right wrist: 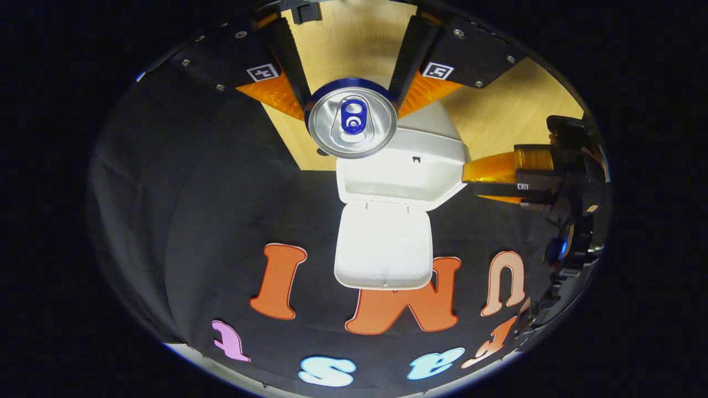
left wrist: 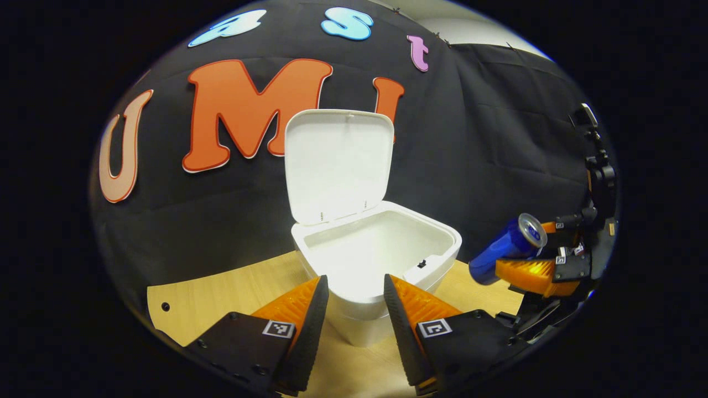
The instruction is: Press the lid of the desktop garbage bin to open it, pick up the crumpled paper on the desktop and throw it into the bin, then pick up the pop can on the desktop and drop it into the bin, and finally close the garbage bin lid.
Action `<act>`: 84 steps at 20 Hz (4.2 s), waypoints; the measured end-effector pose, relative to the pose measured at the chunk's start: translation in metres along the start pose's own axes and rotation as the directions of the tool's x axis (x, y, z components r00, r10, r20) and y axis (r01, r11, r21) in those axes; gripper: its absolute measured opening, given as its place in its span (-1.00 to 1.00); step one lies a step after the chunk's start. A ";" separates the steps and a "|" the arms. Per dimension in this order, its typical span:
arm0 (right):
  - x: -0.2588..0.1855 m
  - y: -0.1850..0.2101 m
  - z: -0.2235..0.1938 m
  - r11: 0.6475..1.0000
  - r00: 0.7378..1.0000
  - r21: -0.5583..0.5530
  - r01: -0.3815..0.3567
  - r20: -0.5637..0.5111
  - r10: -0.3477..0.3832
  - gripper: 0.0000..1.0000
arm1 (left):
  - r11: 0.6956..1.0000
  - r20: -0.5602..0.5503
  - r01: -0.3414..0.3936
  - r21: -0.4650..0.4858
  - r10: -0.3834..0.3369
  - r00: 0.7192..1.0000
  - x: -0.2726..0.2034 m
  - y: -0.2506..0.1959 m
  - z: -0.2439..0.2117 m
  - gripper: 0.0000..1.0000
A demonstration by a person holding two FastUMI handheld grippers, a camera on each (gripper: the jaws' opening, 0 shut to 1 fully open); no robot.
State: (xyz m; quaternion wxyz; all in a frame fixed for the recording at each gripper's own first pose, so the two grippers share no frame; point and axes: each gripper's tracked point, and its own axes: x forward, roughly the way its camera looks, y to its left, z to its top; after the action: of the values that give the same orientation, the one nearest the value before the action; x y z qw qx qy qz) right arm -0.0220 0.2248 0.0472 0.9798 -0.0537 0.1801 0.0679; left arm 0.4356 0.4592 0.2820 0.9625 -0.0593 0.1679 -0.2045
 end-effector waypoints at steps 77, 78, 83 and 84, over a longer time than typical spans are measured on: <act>0.095 0.086 0.189 0.982 0.984 -0.087 -0.167 0.040 0.171 0.58 | 0.803 0.019 -0.579 -0.142 0.586 0.810 -0.208 0.170 -0.067 0.86; 0.094 0.087 0.177 0.982 0.985 -0.087 -0.168 0.020 0.171 0.60 | 0.806 0.017 -0.575 -0.140 0.583 0.813 -0.206 0.169 -0.067 0.82; 0.086 0.087 0.123 0.985 0.982 -0.013 -0.173 -0.080 0.171 0.60 | 0.816 -0.001 -0.564 -0.129 0.569 0.823 -0.200 0.170 -0.073 0.82; 0.085 0.086 0.117 0.985 0.981 -0.002 -0.170 -0.090 0.169 0.60 | 0.817 -0.003 -0.563 -0.124 0.567 0.823 -0.200 0.170 -0.073 0.82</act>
State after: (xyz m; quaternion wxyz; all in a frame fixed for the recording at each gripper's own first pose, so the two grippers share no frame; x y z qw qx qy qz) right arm 0.0837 0.3346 0.1181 0.9612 -0.0457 0.2275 0.1495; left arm 0.3018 0.6933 0.2422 0.9772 -0.0679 0.1735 0.1017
